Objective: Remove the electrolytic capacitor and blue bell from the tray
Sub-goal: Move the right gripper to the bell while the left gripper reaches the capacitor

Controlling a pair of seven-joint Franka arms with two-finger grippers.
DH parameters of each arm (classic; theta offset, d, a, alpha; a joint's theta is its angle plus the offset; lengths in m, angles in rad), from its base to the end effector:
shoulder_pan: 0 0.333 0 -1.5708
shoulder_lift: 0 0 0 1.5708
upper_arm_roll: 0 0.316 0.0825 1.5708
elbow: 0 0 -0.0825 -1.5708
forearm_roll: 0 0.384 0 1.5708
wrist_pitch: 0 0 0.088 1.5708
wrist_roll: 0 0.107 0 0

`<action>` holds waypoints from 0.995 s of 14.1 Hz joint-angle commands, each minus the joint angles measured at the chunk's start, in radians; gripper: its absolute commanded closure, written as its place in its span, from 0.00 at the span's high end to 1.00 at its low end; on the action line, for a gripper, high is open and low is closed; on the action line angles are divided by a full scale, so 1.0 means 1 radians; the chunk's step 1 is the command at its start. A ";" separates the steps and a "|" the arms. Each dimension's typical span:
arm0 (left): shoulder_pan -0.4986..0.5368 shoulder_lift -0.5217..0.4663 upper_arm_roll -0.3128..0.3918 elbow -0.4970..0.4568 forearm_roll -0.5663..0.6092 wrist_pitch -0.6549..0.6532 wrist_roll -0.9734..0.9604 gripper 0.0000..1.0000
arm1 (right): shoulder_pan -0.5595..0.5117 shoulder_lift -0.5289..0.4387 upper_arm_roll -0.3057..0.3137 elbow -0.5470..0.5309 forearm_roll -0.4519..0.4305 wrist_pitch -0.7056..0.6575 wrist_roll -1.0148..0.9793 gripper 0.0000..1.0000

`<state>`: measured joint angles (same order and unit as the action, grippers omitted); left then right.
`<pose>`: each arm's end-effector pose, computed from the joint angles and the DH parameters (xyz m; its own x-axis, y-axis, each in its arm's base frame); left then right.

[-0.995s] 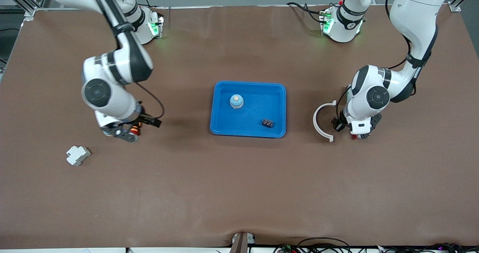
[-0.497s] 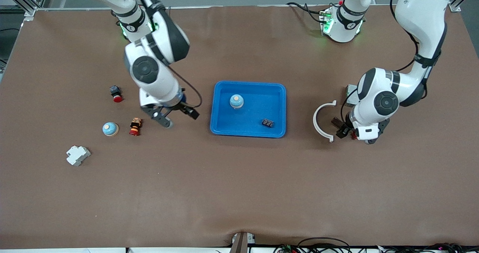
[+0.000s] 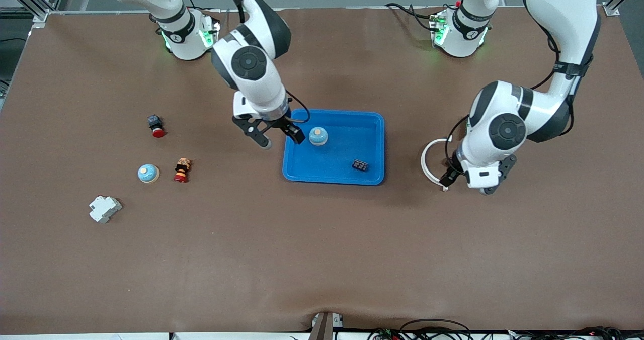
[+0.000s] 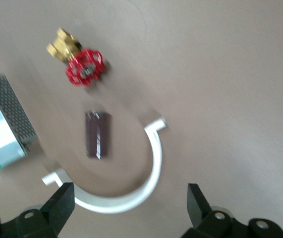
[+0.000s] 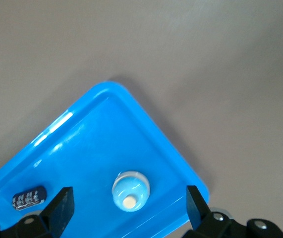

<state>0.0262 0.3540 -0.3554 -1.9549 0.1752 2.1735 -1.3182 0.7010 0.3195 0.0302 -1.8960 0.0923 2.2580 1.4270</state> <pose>0.5728 -0.1802 0.2977 0.6247 0.7807 -0.0159 0.7752 -0.6224 -0.1079 0.4655 0.4195 0.3393 0.7278 -0.6815 -0.0765 -0.6855 -0.7262 -0.0514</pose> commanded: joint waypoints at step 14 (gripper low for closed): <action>-0.345 0.272 -0.007 0.298 0.018 -0.006 -0.601 1.00 | 0.113 0.266 -0.009 0.117 0.012 0.129 0.132 1.00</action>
<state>-0.2873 0.5701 -0.3652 -1.7247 0.1751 2.1770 -1.8570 0.7895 0.5620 0.0301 -1.8011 0.0933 2.3698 1.5296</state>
